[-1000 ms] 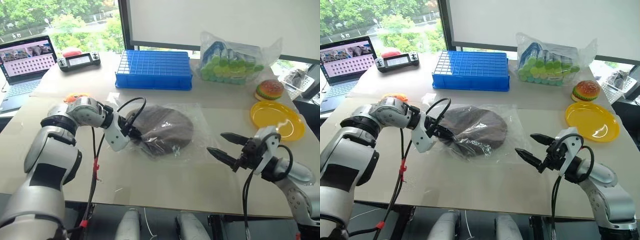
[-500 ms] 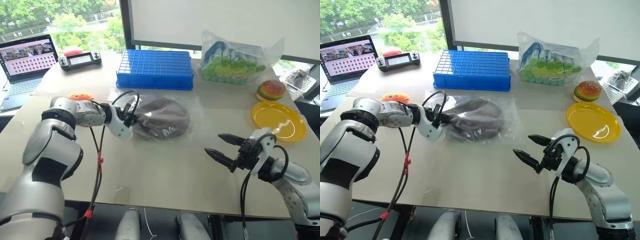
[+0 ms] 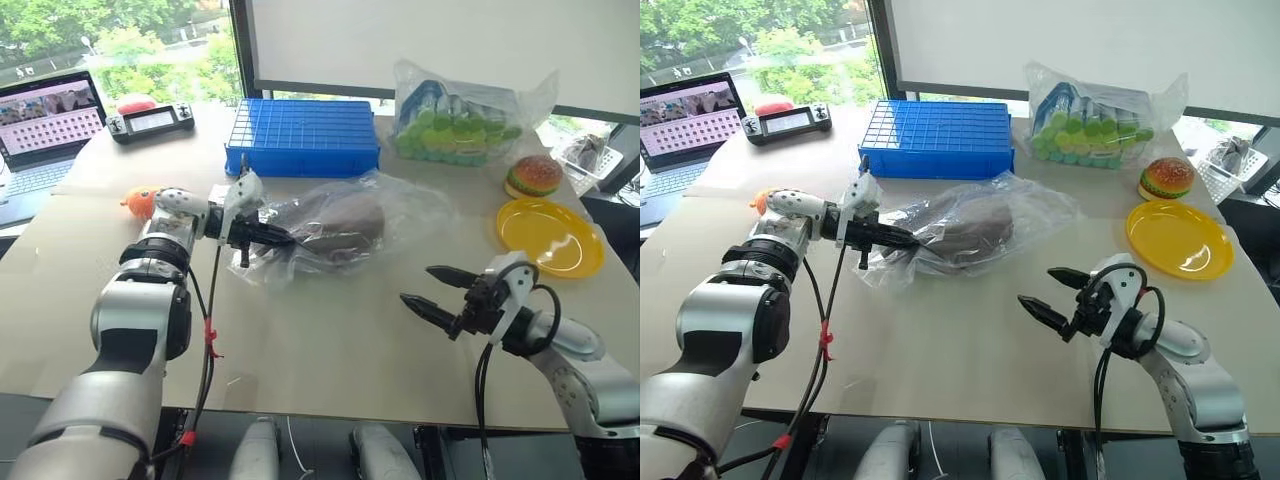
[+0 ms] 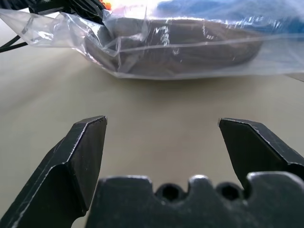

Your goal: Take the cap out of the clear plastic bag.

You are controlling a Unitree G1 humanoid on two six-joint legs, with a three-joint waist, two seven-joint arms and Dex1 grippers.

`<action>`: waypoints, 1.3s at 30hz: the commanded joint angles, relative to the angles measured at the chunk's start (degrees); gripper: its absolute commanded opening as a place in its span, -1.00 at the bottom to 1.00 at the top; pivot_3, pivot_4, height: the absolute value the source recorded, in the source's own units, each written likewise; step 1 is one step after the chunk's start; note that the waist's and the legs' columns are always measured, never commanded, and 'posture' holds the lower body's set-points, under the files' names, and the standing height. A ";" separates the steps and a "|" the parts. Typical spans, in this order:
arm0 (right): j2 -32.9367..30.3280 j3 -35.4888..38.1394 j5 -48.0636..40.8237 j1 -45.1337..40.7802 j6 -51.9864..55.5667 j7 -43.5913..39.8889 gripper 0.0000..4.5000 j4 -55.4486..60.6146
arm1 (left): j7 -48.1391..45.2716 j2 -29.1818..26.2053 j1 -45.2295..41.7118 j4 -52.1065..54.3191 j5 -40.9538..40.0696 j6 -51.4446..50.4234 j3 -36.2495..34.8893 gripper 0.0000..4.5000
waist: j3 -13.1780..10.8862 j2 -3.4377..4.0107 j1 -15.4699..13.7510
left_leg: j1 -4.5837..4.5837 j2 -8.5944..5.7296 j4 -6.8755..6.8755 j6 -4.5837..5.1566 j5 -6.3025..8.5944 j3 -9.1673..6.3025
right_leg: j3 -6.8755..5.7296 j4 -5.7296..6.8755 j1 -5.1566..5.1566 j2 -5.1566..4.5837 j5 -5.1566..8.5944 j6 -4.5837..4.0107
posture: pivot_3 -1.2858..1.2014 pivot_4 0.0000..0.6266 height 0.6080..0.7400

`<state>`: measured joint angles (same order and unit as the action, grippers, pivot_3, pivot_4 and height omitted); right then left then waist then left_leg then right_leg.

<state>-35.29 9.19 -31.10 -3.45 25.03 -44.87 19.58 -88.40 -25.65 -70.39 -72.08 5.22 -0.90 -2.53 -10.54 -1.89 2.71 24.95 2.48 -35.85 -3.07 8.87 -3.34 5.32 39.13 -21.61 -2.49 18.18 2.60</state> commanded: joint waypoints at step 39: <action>0.64 0.24 5.64 -0.53 -6.27 -1.88 1.00 -6.86 | -4.10 -15.61 2.16 3.06 -19.84 82.99 37.60 -0.99 | 0.00 0.01 -0.87 | 0.00 0.01 -0.05 0.01 0.00 0.03 | 0.05 -0.01 0.02 0.00 -0.02 -0.03 | 0.03 -0.52 0.83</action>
<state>-34.25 7.81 -25.41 -4.05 20.36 -46.92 11.82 -92.27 -40.89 -67.50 -68.60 -14.55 79.23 33.75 -10.54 -1.88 1.84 24.95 2.50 -35.90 -3.07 8.87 -3.32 5.37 39.13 -21.60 -2.49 18.16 2.57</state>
